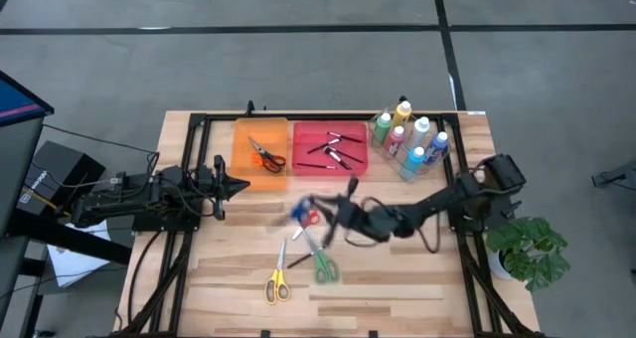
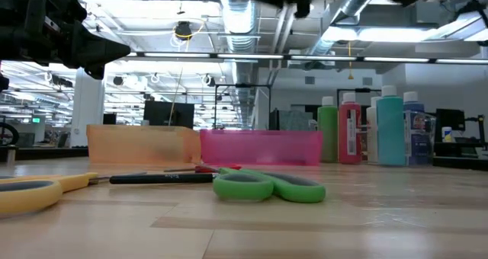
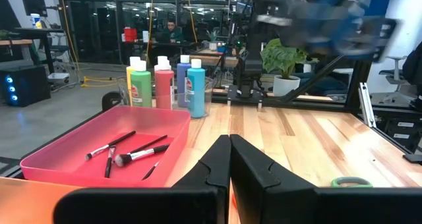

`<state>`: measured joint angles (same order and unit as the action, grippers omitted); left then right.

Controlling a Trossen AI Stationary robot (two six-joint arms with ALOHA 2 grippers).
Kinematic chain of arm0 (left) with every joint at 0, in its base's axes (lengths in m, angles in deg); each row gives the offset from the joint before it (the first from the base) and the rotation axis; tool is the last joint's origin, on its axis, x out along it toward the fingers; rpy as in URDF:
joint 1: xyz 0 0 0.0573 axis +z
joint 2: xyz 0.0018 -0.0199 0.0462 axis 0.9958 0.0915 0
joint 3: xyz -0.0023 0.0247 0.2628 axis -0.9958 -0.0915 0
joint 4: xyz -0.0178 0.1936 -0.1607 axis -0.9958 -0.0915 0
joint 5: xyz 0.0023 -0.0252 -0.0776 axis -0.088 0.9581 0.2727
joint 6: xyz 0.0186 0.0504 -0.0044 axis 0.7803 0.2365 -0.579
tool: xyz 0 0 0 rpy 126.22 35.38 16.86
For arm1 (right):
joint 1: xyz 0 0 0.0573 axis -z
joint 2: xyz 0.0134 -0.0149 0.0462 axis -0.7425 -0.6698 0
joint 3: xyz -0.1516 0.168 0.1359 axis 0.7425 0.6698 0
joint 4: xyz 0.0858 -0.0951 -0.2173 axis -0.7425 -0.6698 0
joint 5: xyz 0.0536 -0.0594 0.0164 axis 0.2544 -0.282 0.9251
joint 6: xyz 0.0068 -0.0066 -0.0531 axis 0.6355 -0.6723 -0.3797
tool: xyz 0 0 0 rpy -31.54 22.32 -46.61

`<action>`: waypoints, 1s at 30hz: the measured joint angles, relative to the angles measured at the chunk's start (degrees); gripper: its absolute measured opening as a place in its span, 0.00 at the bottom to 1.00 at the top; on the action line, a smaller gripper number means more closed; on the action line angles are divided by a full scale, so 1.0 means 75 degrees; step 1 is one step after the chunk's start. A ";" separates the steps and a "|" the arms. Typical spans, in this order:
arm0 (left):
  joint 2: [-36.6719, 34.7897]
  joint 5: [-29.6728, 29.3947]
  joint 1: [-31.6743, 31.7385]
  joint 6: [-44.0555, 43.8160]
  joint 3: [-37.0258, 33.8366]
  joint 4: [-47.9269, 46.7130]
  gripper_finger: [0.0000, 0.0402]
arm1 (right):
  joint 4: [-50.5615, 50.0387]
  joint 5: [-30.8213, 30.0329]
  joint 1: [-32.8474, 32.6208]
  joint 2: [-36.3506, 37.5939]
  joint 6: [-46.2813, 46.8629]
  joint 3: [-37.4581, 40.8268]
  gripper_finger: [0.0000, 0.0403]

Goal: Pick & Place Paint Supplies
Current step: Put the blue scissors into the orange bin

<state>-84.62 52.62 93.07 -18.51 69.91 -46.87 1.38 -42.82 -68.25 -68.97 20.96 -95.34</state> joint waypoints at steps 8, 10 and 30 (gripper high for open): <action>0.0000 -0.0003 0.0000 -0.0003 0.0000 0.0000 0.01 | -0.2631 -0.1691 0.1132 -0.0996 0.1046 -0.2024 0.04; 0.0000 -0.0003 0.0001 -0.0003 0.0000 0.0000 0.01 | -0.3874 -0.1928 0.1556 -0.1290 0.1467 -0.2810 0.04; 0.0000 -0.0001 0.0002 -0.0001 0.0000 0.0000 0.01 | -1.0912 -0.1180 0.3246 -0.5753 0.4181 -0.9857 0.04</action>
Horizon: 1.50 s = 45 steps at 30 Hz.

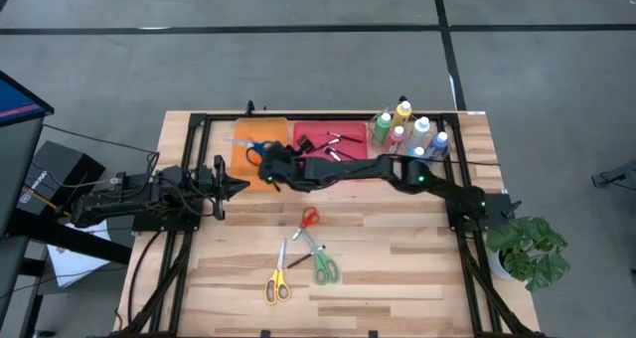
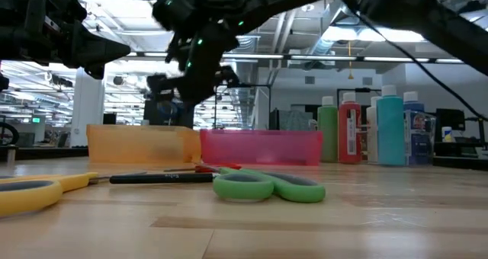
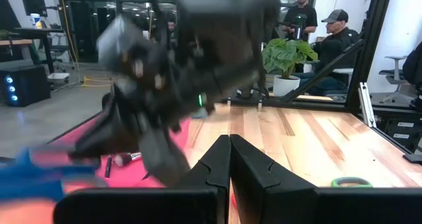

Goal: Pick & Place Paint Supplies
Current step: Put the blue scissors into the orange bin

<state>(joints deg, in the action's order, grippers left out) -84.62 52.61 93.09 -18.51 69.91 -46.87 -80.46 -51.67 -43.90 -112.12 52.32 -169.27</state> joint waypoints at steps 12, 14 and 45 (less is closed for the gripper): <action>0.0000 0.0001 0.0000 0.0000 0.0000 0.0000 0.01 | -0.1869 -0.0320 0.0042 -0.0854 0.0661 -0.0975 0.04; 0.0000 0.0001 -0.0002 -0.0002 0.0000 0.0000 0.01 | -0.1894 -0.0518 0.0042 -0.0859 0.0541 -0.1007 0.04; 0.0000 -0.0001 -0.0002 0.0001 0.0000 0.0000 0.01 | 0.1038 -0.4688 -0.0033 -0.0825 -0.7879 -0.1063 0.04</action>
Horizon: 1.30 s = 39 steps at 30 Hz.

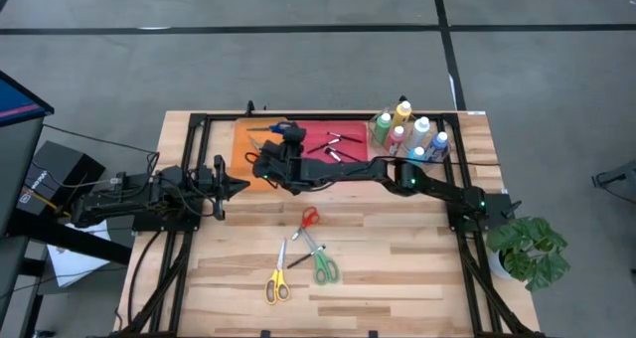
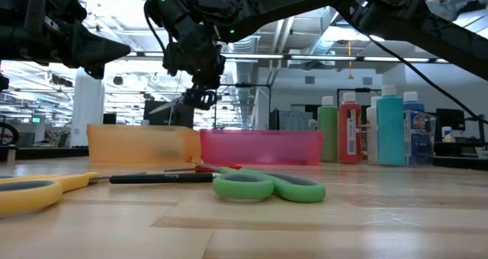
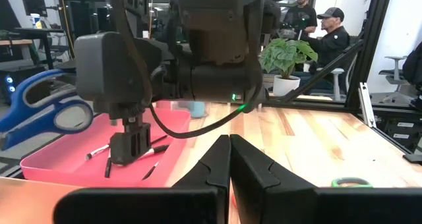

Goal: Pick & Place Paint Supplies
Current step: Put the blue scissors into the orange bin

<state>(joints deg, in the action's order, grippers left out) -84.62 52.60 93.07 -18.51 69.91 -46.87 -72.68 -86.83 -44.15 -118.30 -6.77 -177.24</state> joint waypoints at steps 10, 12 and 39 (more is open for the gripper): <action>0.0000 0.0001 0.0001 -0.0001 0.0000 0.0000 0.01 | 0.0168 0.0082 -0.0038 -0.0015 0.0092 0.0181 0.04; 0.0000 0.0000 0.0003 -0.0003 0.0000 0.0000 0.01 | 0.0171 0.0204 -0.0076 -0.0015 0.0186 0.0178 0.04; 0.0000 0.0001 0.0001 -0.0001 0.0000 0.0001 0.01 | 0.0375 0.0056 0.0183 -0.0006 -0.2027 0.0178 0.04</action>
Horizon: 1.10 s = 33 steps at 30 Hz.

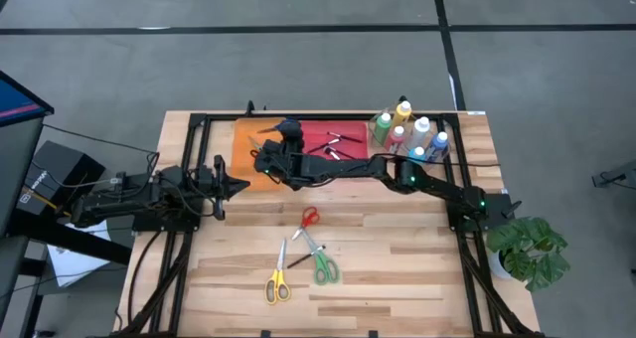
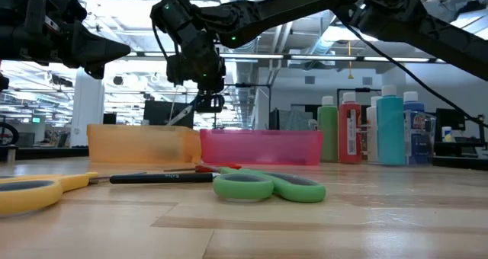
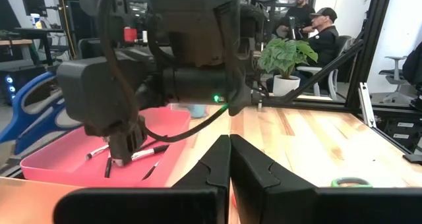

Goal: Pick & Place Paint Supplies
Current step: Put the blue scissors into the orange bin

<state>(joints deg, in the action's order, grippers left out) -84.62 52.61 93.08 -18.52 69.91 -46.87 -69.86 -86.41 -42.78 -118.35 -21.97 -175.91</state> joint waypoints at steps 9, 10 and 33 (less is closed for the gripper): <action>0.0000 0.0000 -0.0001 0.0000 0.0000 0.0001 0.01 | 0.0233 0.0152 -0.0087 -0.0193 -0.0424 -0.0019 0.04; 0.0000 0.0001 0.0001 -0.0001 0.0000 -0.0001 0.01 | 0.0249 0.0138 -0.0078 -0.0239 -0.0430 -0.0026 0.04; 0.0000 0.0000 -0.0001 0.0000 0.0000 -0.0001 0.01 | 0.0192 0.0254 -0.0028 -0.0289 -0.0801 0.0000 0.10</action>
<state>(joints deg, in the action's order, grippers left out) -84.62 52.61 93.07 -18.51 69.91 -46.87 -68.42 -84.51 -43.00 -120.51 -27.98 -175.91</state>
